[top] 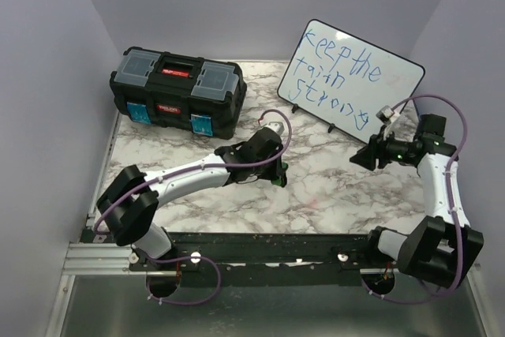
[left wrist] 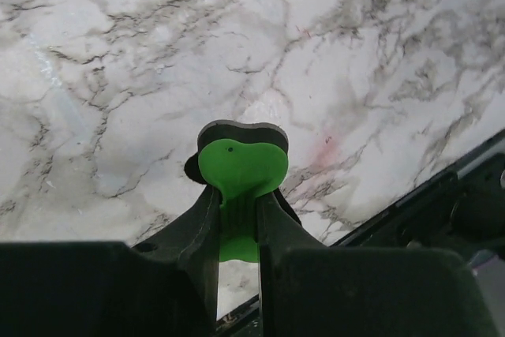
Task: Erase the whiteboard
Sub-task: Pick up the whiteboard eraser from the center of the board.
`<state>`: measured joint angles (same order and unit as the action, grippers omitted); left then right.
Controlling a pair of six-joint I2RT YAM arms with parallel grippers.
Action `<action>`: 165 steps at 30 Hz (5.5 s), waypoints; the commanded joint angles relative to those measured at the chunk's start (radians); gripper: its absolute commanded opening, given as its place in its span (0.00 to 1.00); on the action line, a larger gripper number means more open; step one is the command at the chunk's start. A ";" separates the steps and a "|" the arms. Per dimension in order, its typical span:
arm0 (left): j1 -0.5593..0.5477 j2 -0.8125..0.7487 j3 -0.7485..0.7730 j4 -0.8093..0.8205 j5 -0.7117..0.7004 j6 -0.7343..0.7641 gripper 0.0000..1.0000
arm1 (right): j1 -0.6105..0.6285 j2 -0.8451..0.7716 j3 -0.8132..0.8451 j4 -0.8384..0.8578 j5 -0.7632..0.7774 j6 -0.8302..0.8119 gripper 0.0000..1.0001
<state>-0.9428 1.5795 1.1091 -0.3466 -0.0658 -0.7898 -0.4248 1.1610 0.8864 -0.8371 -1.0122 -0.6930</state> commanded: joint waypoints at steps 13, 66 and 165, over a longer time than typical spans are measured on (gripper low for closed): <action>-0.017 0.149 0.111 -0.375 0.036 0.476 0.13 | 0.224 0.042 -0.001 0.101 -0.002 0.139 0.50; -0.086 0.315 0.179 -0.365 0.003 0.384 0.45 | 0.225 0.059 0.006 0.105 0.019 0.161 0.51; 0.024 0.386 0.253 -0.289 0.299 0.653 0.36 | 0.225 0.071 0.013 0.095 0.022 0.158 0.51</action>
<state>-0.9180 1.9499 1.3624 -0.6502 0.2192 -0.1406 -0.2039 1.2289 0.8871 -0.7345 -0.9958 -0.5312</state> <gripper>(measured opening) 0.364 0.507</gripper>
